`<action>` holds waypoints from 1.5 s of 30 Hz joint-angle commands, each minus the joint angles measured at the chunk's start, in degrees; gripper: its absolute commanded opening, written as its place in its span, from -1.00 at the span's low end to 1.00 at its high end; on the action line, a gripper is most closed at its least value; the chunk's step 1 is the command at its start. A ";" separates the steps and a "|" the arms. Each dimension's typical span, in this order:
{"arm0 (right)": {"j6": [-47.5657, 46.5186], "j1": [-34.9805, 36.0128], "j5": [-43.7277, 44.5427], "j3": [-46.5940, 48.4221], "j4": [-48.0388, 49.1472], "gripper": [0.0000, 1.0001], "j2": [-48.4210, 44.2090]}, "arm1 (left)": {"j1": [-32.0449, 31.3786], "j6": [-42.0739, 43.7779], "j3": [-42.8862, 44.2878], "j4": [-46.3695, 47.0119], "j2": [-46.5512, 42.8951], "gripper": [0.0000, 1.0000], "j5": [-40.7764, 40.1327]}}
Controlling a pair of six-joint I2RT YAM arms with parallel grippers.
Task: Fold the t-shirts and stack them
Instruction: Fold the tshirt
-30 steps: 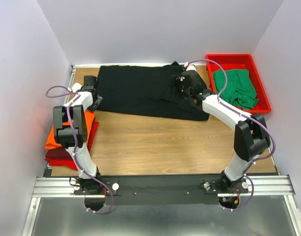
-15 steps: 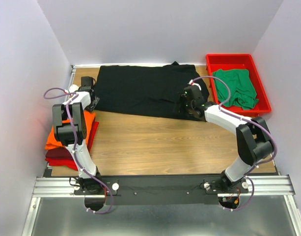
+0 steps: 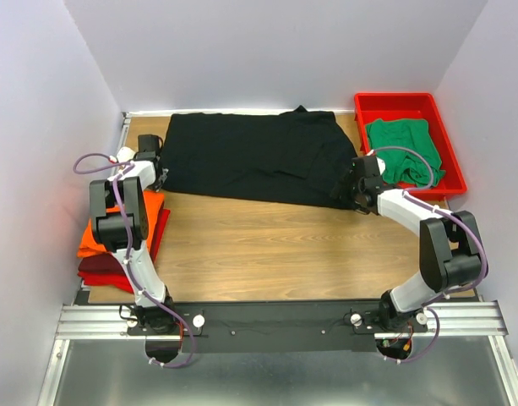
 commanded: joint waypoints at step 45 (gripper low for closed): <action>5.77 -1.41 1.00 -14.60 -7.69 -0.92 -18.96 | 5.52 5.77 -14.95 -2.02 -8.65 -1.00 0.39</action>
